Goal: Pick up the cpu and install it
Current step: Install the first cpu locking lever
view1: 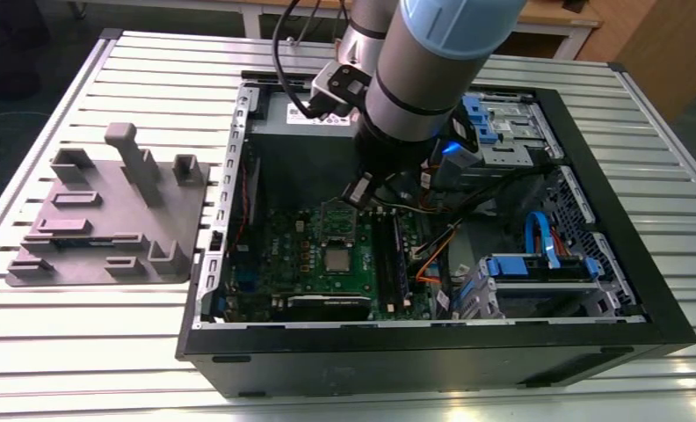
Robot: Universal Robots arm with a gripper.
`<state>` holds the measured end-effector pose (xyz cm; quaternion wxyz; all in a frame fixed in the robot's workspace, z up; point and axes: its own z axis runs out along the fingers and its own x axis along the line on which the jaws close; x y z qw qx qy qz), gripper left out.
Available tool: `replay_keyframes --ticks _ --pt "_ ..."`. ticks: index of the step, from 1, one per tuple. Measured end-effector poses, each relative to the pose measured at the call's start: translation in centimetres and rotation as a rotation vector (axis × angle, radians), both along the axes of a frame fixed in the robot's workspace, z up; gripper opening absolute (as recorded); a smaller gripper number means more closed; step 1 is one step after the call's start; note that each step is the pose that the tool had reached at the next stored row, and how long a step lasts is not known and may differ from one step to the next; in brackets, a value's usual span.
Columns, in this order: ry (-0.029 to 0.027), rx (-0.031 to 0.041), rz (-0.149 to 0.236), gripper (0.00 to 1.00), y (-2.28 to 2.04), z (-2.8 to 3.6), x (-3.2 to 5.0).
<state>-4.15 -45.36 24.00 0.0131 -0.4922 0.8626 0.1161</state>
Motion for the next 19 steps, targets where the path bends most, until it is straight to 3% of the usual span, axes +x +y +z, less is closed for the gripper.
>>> replay_keyframes --ticks 10,19 --pt "0.0001 0.0 0.0 0.11 -0.01 0.16 -0.21" --pt "0.0001 0.0001 0.005 0.11 -0.41 0.16 -0.28"
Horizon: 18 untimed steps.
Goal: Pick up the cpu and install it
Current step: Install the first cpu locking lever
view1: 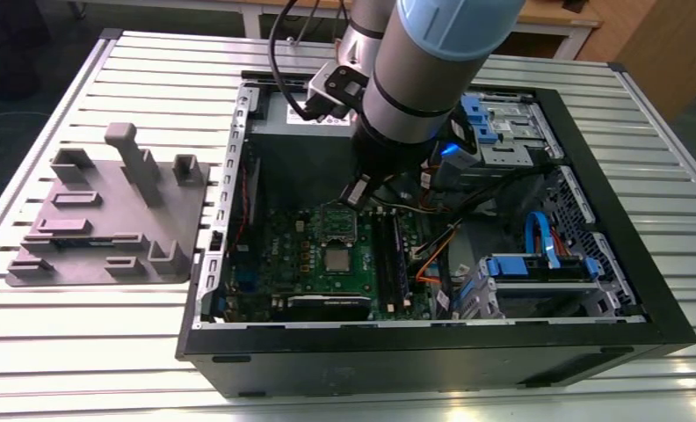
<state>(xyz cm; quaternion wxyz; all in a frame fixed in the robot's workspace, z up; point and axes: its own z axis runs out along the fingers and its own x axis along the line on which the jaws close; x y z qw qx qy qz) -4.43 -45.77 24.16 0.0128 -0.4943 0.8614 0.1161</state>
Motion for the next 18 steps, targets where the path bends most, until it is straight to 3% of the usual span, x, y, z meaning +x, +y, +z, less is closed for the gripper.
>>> replay_keyframes --ticks 18 --pt "-0.0001 0.0001 0.001 0.11 -0.49 -0.01 -0.01"
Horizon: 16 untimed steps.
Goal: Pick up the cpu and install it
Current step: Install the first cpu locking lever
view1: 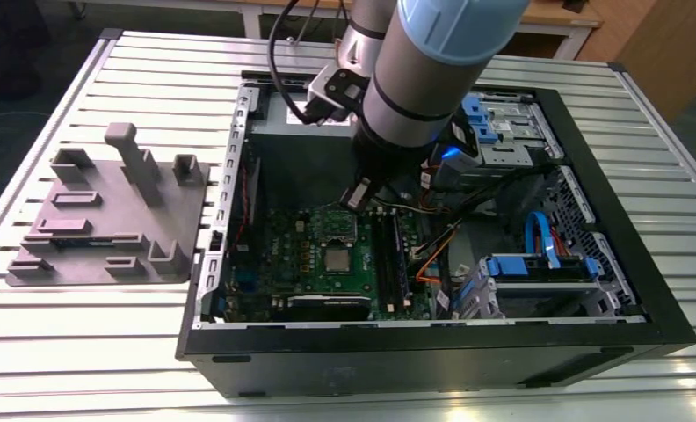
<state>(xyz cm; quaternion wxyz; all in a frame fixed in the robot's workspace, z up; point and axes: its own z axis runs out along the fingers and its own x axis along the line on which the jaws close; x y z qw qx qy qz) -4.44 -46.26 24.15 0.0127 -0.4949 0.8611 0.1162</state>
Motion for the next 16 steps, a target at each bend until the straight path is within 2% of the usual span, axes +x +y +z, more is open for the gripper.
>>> replay_keyframes --ticks 10,16 --pt "0.0 -0.0002 0.007 0.11 -0.49 0.01 -0.05" --pt "0.0 0.0 0.008 0.11 -0.52 0.0 -0.05"
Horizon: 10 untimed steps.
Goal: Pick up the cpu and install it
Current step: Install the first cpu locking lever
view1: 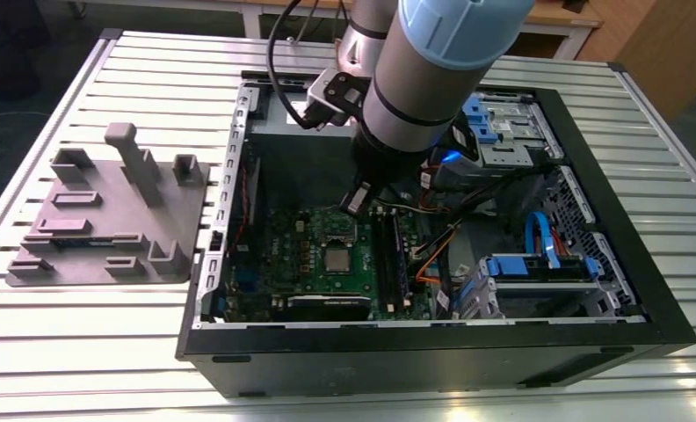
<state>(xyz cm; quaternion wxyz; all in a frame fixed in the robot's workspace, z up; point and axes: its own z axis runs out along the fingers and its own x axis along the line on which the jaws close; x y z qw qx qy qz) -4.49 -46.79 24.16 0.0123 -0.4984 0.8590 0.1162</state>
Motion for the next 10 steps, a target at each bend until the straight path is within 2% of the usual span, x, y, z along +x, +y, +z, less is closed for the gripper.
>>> replay_keyframes --ticks 6,10 --pt "-0.0001 0.0003 0.007 0.11 0.0 0.17 -0.01" --pt "0.0001 -0.0002 0.043 0.11 -0.02 0.19 -0.01"
